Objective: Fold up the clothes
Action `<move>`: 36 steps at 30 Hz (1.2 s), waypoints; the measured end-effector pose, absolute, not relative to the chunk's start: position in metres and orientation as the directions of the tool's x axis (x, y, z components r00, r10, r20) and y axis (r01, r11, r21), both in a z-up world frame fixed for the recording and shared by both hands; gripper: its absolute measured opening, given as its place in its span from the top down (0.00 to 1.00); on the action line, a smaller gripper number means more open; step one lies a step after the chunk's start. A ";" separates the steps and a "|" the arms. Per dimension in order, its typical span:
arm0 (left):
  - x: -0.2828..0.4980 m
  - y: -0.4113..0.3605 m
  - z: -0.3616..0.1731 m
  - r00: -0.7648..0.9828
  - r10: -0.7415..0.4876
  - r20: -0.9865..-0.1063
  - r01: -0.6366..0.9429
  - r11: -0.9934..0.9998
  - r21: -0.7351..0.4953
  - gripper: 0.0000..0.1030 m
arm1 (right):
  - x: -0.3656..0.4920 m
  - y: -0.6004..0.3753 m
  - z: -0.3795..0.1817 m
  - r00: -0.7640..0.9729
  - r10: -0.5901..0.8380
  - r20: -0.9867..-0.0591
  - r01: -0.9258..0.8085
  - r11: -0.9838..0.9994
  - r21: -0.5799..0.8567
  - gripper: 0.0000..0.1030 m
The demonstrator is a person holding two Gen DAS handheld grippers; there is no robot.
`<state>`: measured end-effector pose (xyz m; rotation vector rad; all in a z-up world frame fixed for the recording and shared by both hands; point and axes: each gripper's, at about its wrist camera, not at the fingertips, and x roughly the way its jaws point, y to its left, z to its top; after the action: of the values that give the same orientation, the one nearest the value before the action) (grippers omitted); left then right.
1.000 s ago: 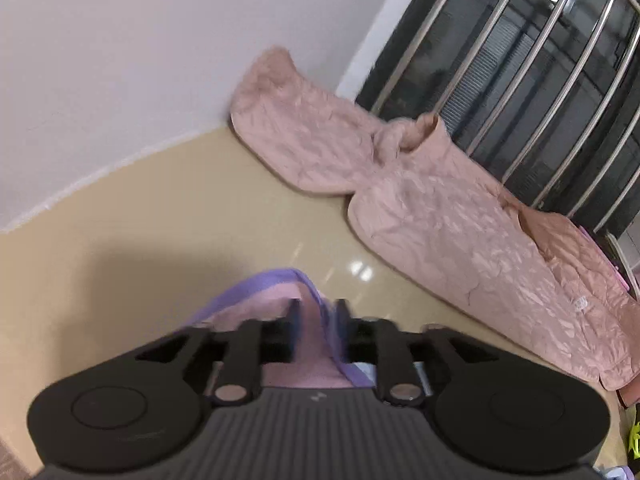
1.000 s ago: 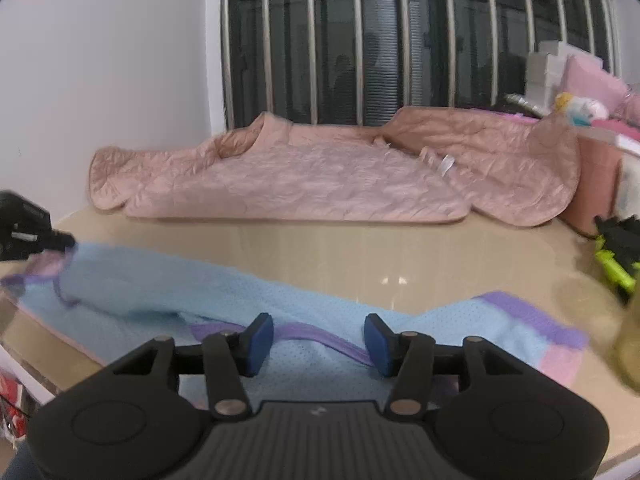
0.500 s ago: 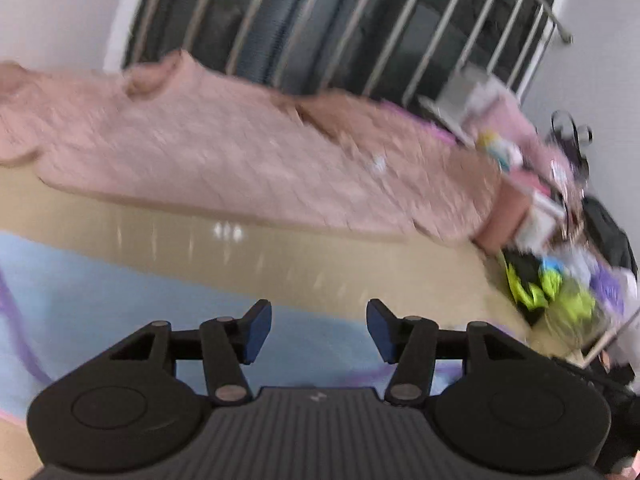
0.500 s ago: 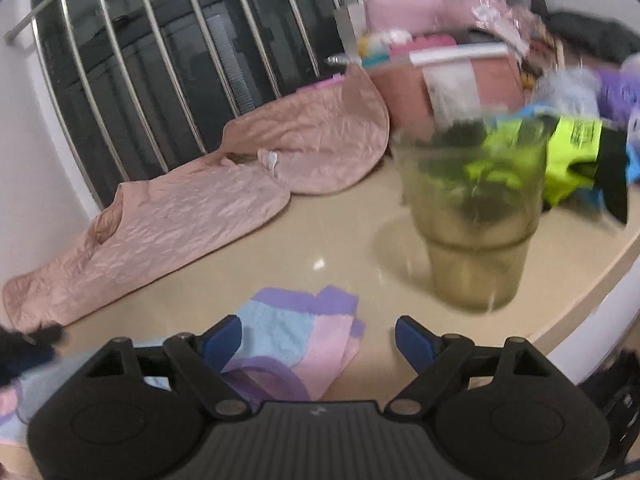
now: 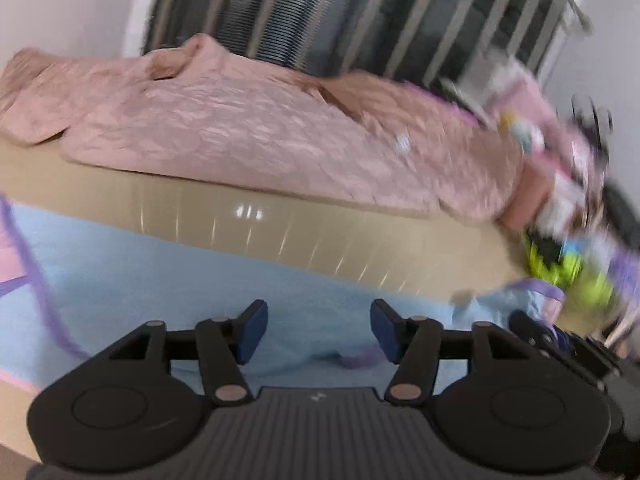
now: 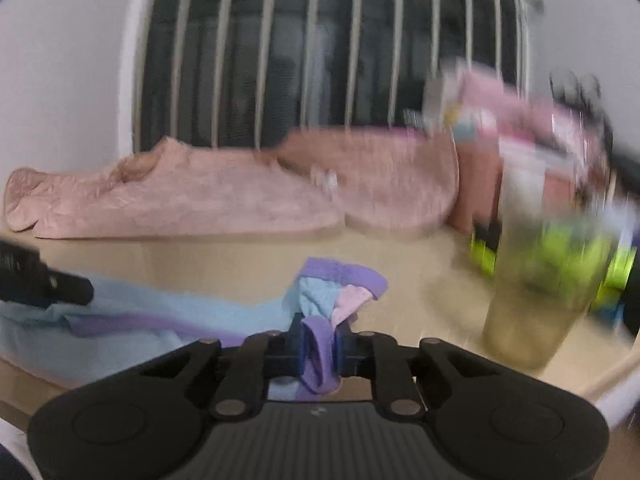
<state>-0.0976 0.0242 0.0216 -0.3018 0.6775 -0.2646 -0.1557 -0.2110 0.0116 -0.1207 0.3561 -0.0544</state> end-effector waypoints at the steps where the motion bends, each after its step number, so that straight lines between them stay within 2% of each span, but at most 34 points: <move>1: -0.098 0.036 0.025 0.755 -0.334 -0.565 0.122 0.917 -0.380 0.38 | -0.160 -0.199 0.019 0.952 -0.067 -0.300 0.011 0.982 -0.186 0.88; 4: -0.102 0.070 0.033 0.772 -0.309 -0.556 0.057 0.904 -0.424 0.37 | -0.167 -0.150 0.028 0.971 0.002 -0.239 -0.099 0.914 -0.394 0.88; 8: -0.112 0.105 0.038 0.796 -0.272 -0.541 -0.011 0.886 -0.463 0.35 | -0.174 -0.073 0.006 0.963 0.087 -0.253 -0.230 0.753 -0.617 0.86; 10: -0.115 0.114 0.037 0.797 -0.259 -0.546 -0.033 0.883 -0.467 0.35 | -0.170 -0.043 -0.012 0.940 0.099 -0.325 -0.301 0.685 -0.663 0.70; 11: -0.115 0.115 0.036 0.792 -0.260 -0.553 -0.037 0.883 -0.467 0.34 | -0.172 -0.036 -0.016 0.933 0.106 -0.345 -0.323 0.674 -0.665 0.55; 13: -0.116 0.113 0.032 0.781 -0.268 -0.565 -0.028 0.888 -0.460 0.34 | -0.178 -0.034 -0.016 0.928 0.121 -0.352 -0.336 0.679 -0.653 0.44; 14: -0.116 0.110 0.030 0.776 -0.276 -0.567 -0.017 0.890 -0.456 0.34 | -0.182 -0.040 -0.011 0.931 0.125 -0.344 -0.329 0.698 -0.637 0.30; 15: -0.116 0.106 0.028 0.771 -0.287 -0.569 -0.005 0.890 -0.456 0.33 | -0.187 -0.046 -0.006 0.933 0.129 -0.336 -0.322 0.716 -0.620 0.21; 21: -0.108 0.076 0.022 0.736 -0.386 -0.556 0.093 0.871 -0.483 0.33 | -0.211 -0.083 0.022 0.947 0.147 -0.285 -0.279 0.814 -0.509 0.20; 26: -0.097 0.048 0.021 0.680 -0.458 -0.572 0.171 0.858 -0.485 0.33 | -0.180 -0.139 0.029 0.927 0.112 -0.359 -0.225 0.929 -0.292 0.20; 27: -0.096 0.043 0.021 0.673 -0.459 -0.580 0.178 0.862 -0.475 0.35 | -0.173 -0.148 0.029 0.921 0.109 -0.373 -0.214 0.943 -0.254 0.20; 28: -0.096 0.037 0.021 0.673 -0.453 -0.585 0.186 0.869 -0.459 0.42 | -0.165 -0.157 0.029 0.916 0.107 -0.386 -0.203 0.955 -0.216 0.20; 29: -0.097 0.032 0.022 0.682 -0.442 -0.582 0.194 0.877 -0.439 0.76 | -0.161 -0.166 0.026 0.907 0.116 -0.405 -0.199 0.965 -0.169 0.20; 30: -0.098 0.027 0.023 0.698 -0.420 -0.580 0.198 0.892 -0.407 0.95 | -0.158 -0.174 0.024 0.896 0.130 -0.424 -0.197 0.973 -0.118 0.20; 33: -0.104 0.014 0.033 0.745 -0.391 -0.540 0.237 0.913 -0.333 0.96 | -0.153 -0.195 0.014 0.865 0.176 -0.470 -0.183 0.983 0.031 0.20; 36: -0.106 0.014 0.044 0.784 -0.407 -0.468 0.274 0.904 -0.327 0.96 | -0.146 -0.207 0.009 0.848 0.211 -0.486 -0.173 0.977 0.122 0.20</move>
<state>-0.1062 0.0136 0.0441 -0.2485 0.5589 -0.3710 -0.1462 -0.2073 0.0088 0.0748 0.5207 0.2023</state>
